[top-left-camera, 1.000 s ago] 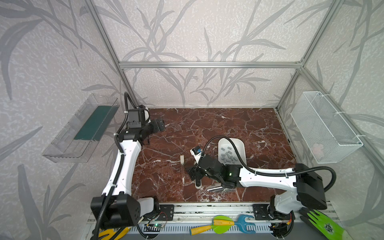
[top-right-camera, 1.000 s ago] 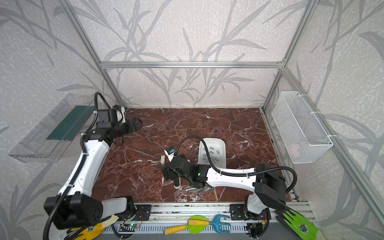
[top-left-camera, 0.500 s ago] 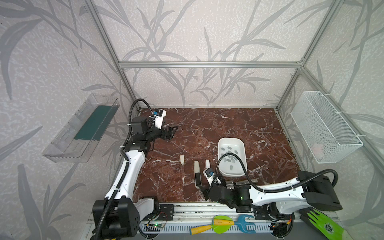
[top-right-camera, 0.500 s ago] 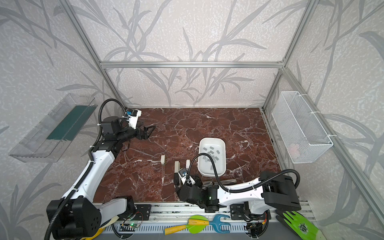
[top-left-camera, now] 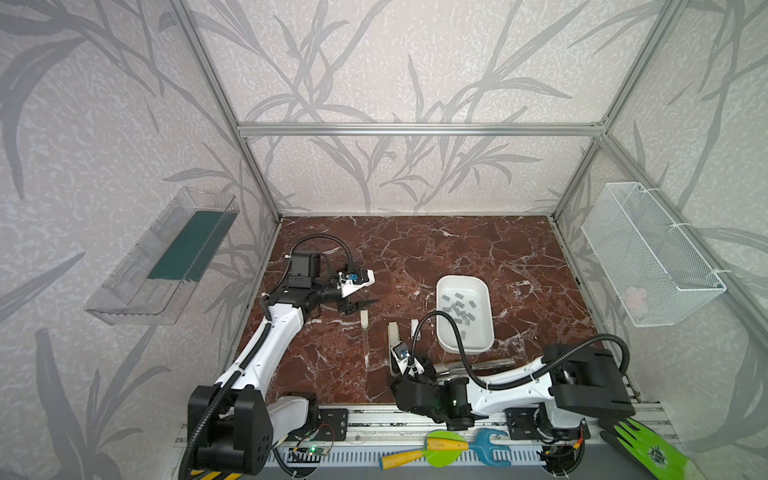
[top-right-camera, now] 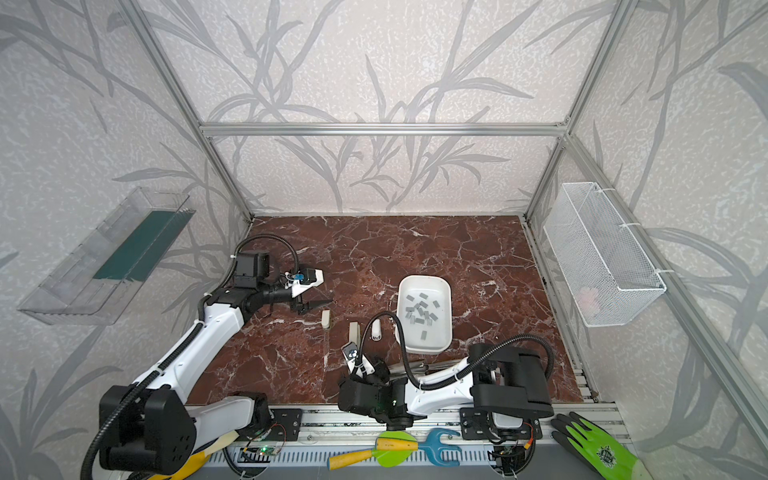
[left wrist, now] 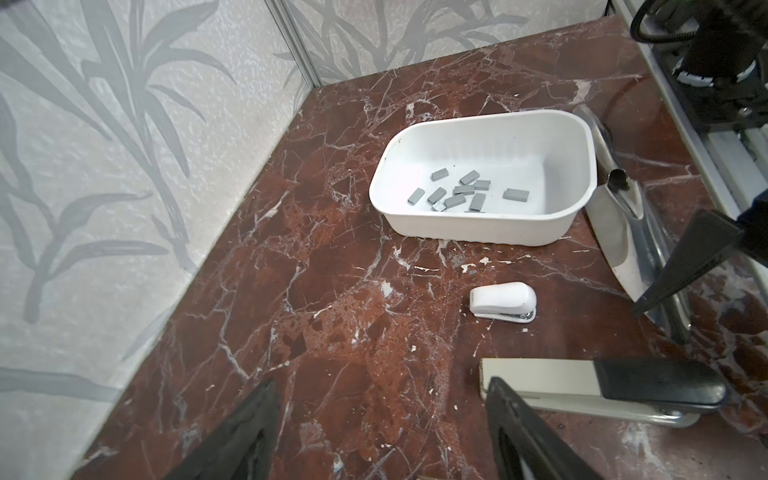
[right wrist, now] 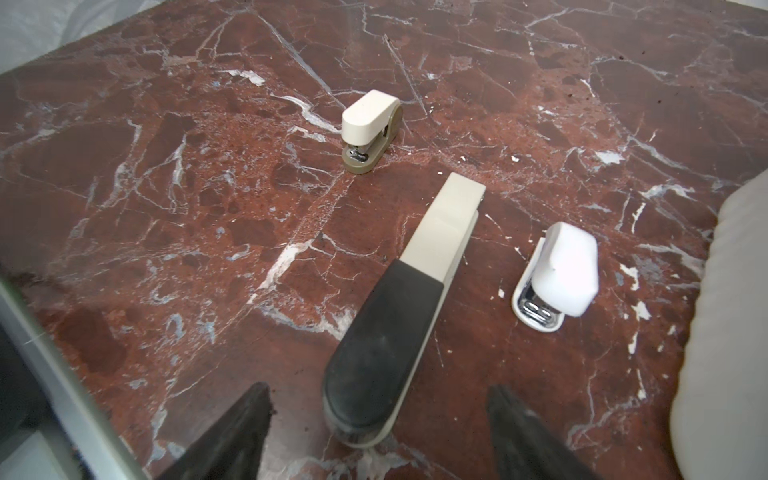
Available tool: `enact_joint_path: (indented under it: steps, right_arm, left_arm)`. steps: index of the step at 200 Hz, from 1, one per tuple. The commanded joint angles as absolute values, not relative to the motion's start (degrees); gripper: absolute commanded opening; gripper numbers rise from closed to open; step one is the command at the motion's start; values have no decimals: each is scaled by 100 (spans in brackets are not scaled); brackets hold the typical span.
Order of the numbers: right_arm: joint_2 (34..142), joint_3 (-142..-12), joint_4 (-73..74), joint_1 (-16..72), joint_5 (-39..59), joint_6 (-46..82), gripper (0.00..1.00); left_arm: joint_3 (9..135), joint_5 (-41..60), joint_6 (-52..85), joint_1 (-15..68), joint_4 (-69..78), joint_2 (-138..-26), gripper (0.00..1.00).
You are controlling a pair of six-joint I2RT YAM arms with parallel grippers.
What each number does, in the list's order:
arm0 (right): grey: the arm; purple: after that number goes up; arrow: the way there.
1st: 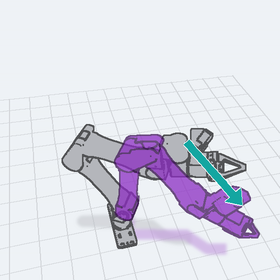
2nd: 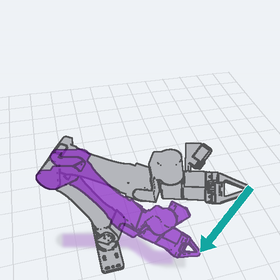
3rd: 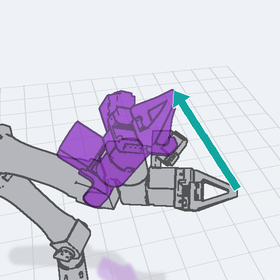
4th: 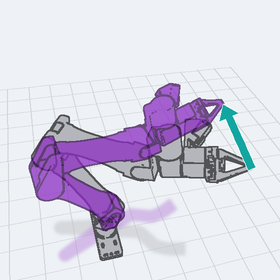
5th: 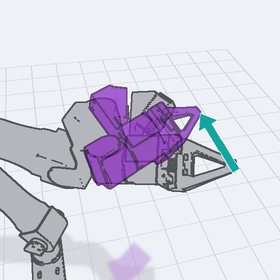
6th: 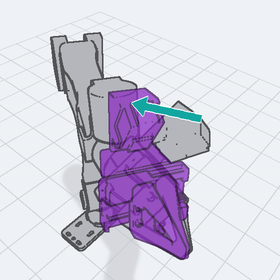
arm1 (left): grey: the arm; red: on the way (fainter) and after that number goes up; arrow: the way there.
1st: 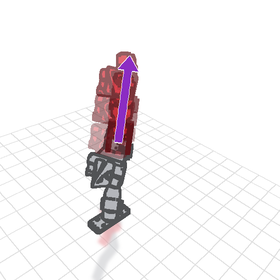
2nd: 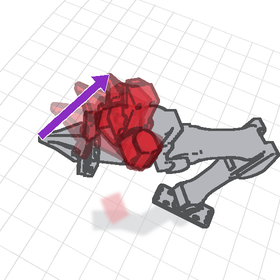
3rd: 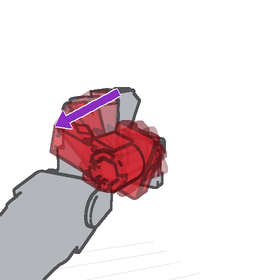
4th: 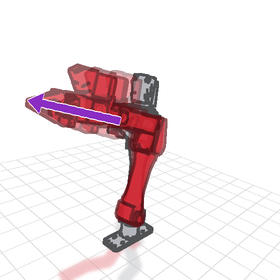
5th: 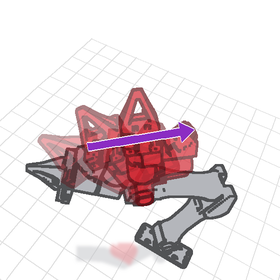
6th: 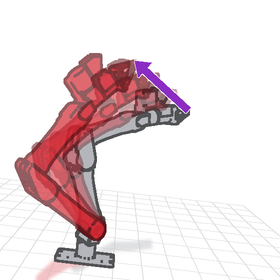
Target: Load the staples into the stapler
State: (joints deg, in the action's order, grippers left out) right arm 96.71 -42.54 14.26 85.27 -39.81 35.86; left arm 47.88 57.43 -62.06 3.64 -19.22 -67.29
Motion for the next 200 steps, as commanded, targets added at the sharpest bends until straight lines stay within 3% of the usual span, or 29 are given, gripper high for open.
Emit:
enact_joint_path:
  steps: [1,18,74,103,147,165,177,200]
  right_arm:
    - [9947,-4360,1773,8224,-3951,3350,70]
    - [10036,-4232,2181,8098,-3719,3054,61]
    - [10124,-4005,3072,7900,-2834,1779,33]
    - [10139,-3731,3724,7721,-2222,1142,28]
    - [10010,-3669,3720,7472,-2300,688,33]
    - [9812,-3423,3928,7382,-2220,624,50]
    - [9533,-3119,4416,7365,-2047,539,62]
    - [9072,-2658,4856,7365,-1843,535,70]
  left_arm:
    - [4737,5864,-7239,351,-2271,-6705,80]
    - [4830,5888,-8166,351,-2887,-6824,74]
    - [4855,6217,-8432,355,-3100,-6850,72]
    - [4896,6357,-8574,390,-3255,-6943,70]
    - [5027,6813,-8557,422,-3296,-7027,66]
    - [5219,7083,-8495,434,-3323,-7258,65]
    - [5530,6735,-8655,575,-3622,-7467,66]
    - [6482,5510,-9083,1025,-4769,-7805,68]
